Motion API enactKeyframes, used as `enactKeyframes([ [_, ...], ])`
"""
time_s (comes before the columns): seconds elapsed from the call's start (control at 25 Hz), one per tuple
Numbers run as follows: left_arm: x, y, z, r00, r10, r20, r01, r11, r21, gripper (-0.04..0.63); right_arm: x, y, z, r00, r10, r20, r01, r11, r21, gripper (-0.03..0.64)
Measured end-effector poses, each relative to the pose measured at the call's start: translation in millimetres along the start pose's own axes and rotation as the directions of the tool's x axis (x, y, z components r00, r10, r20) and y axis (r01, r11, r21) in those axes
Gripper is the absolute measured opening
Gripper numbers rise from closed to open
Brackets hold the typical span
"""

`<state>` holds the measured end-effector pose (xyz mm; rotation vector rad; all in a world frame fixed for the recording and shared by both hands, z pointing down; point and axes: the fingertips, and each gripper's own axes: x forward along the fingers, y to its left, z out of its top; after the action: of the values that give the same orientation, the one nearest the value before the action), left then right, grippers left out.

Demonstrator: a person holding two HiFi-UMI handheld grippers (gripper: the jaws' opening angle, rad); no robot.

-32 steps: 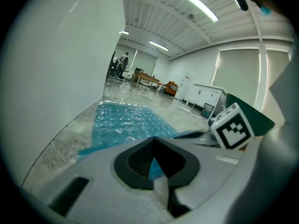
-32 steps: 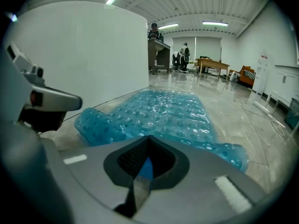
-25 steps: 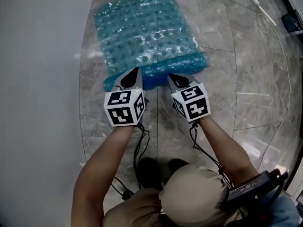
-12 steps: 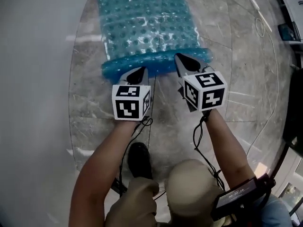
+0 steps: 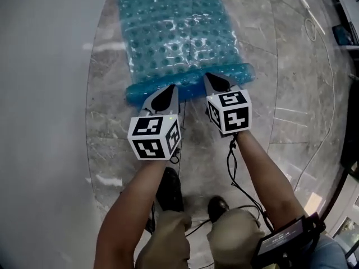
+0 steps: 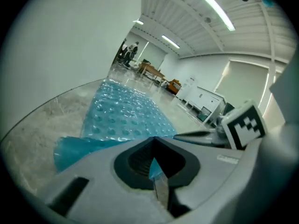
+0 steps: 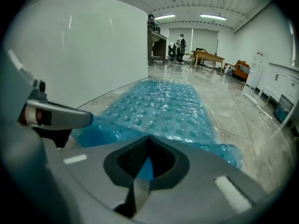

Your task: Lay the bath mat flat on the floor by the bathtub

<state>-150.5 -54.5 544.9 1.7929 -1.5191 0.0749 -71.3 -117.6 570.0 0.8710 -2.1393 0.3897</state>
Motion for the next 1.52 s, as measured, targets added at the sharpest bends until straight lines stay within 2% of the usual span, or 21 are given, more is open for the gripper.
enactKeyframes([
  [0.16,-5,6,-2,0.997,0.077,0.017,-0.076,0.996,-0.045,0.008,-14,11,-33,0.998,-0.035,-0.058,0.033,0.999,-0.024,0.006],
  [0.28,-6,4,-18,0.995,0.100,0.024,-0.097,0.992,-0.084,0.008,-25,16,-46,0.999,-0.033,-0.002,0.033,0.999,-0.040,0.006],
  [0.36,0,3,-22,0.995,0.104,0.014,-0.103,0.994,-0.043,0.008,-26,14,-45,0.999,-0.034,0.041,0.037,0.997,-0.067,0.006],
  [0.4,-2,3,-29,0.994,0.113,0.002,-0.113,0.994,-0.008,0.008,-30,20,-56,0.999,-0.016,0.030,0.018,0.998,-0.066,0.006],
  [0.52,-6,1,-49,0.988,0.147,-0.040,-0.143,0.986,0.088,0.008,-48,39,-93,0.994,0.104,-0.042,-0.105,0.994,-0.024,0.006],
  [0.6,-9,-1,-61,0.987,0.142,-0.078,-0.137,0.988,0.065,0.008,-64,34,-81,0.993,0.121,0.010,-0.121,0.993,0.001,0.006],
  [0.72,-22,-12,-90,0.985,0.096,-0.146,-0.100,0.995,-0.017,0.008,-66,16,-51,0.994,0.072,0.085,-0.073,0.997,0.005,0.008],
  [0.84,-35,-28,-110,0.979,0.058,-0.194,-0.055,0.998,0.022,0.008,-51,8,-48,0.998,0.034,0.061,-0.033,0.999,-0.017,0.008],
  [0.92,-47,-35,-103,0.986,0.056,-0.157,-0.048,0.998,0.050,0.008,-46,6,-55,0.999,0.007,0.038,-0.006,1.000,-0.025,0.006],
  [1.0,-66,-37,-89,0.993,0.088,-0.078,-0.085,0.995,0.045,0.008,-51,9,-66,0.999,0.006,0.033,-0.006,1.000,-0.007,0.006],
  [1.16,-119,-52,-78,0.986,0.163,0.038,-0.164,0.986,0.013,0.008,-78,28,-105,0.999,0.048,0.024,-0.047,0.998,-0.037,0.006],
  [1.28,-162,-79,-76,0.984,0.160,0.076,-0.165,0.984,0.072,0.008,-84,29,-130,0.997,0.071,0.014,-0.069,0.992,-0.104,0.006],
  [1.36,-189,-91,-67,0.980,0.170,0.102,-0.182,0.975,0.125,0.008,-83,19,-130,0.997,0.071,0.017,-0.069,0.992,-0.103,0.006],
  [1.52,-208,-82,-89,0.969,0.237,0.062,-0.244,0.956,0.159,0.008,-81,23,-142,0.998,0.069,0.006,-0.068,0.996,-0.064,0.006],
])
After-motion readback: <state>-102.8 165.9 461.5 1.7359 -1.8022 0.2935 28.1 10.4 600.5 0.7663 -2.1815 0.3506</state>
